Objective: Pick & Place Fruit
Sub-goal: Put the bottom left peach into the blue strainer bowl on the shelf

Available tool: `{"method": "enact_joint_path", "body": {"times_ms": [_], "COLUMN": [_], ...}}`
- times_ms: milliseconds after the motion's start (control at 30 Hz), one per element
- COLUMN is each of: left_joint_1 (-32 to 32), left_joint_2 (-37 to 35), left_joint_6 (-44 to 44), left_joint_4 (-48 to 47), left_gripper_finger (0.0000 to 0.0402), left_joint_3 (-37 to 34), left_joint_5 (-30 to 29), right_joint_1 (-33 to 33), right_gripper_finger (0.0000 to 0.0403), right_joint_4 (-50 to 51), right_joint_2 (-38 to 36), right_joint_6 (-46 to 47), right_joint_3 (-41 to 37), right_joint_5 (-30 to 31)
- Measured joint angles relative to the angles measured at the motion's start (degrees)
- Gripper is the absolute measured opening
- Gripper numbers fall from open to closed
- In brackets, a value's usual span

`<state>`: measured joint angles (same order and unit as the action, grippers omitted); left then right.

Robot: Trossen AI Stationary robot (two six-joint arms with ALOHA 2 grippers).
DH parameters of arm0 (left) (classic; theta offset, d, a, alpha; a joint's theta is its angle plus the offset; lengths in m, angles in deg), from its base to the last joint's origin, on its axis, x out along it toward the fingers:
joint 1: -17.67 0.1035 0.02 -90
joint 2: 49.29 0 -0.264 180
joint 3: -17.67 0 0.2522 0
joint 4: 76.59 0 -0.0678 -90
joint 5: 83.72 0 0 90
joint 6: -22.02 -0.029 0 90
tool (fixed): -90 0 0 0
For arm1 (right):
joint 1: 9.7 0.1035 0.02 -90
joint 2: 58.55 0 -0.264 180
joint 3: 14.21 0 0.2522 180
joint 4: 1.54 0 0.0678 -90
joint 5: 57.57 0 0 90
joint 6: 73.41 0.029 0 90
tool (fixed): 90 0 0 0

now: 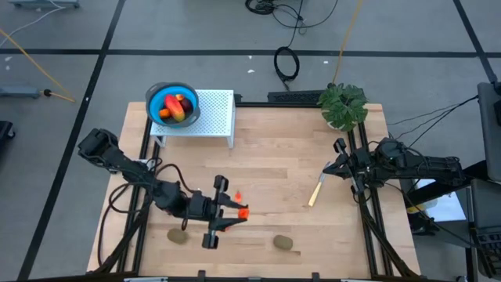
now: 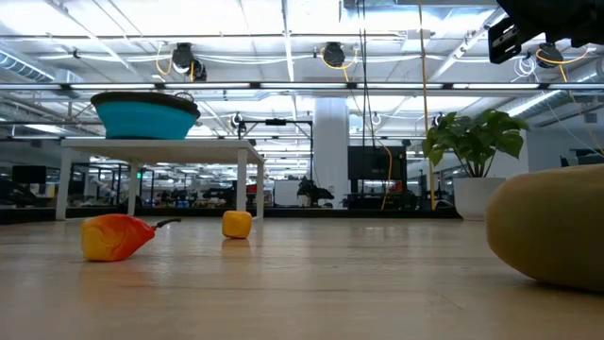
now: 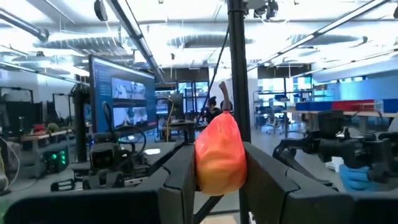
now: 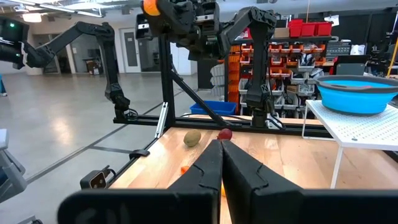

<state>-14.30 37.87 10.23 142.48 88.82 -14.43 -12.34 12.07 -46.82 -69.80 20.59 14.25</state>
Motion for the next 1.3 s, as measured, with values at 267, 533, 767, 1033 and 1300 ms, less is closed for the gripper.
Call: {"method": "enact_joint_path", "body": {"times_ms": [267,533,767,1033,1300], "left_joint_1": [0.4,1.1,1.8,2.7,5.9], "left_joint_2": [0.0,0.0,-0.4,-4.0,-10.6], "left_joint_6": [11.8,34.1,38.3,26.5,10.2], "left_joint_4": [1.5,2.0,2.7,0.6,0.6], "left_gripper_finger": [0.0107,0.0108,0.0108,0.0108,0.0108], "left_joint_3": [0.0,0.0,0.0,0.0,0.0], "left_joint_5": [-4.6,-21.0,-34.4,-54.3,-62.7], "right_joint_1": [0.0,0.0,0.0,0.0,0.0], "right_gripper_finger": [0.0,0.0,0.0,0.0,0.0], "right_joint_4": [0.0,0.0,0.0,0.0,0.0], "right_joint_2": [0.0,0.0,0.0,0.0,0.0], "right_joint_6": [0.0,0.0,0.0,0.0,-2.4], "right_joint_3": [0.0,0.0,0.0,0.0,0.0], "right_joint_5": [0.0,0.0,0.0,0.0,0.0]}}
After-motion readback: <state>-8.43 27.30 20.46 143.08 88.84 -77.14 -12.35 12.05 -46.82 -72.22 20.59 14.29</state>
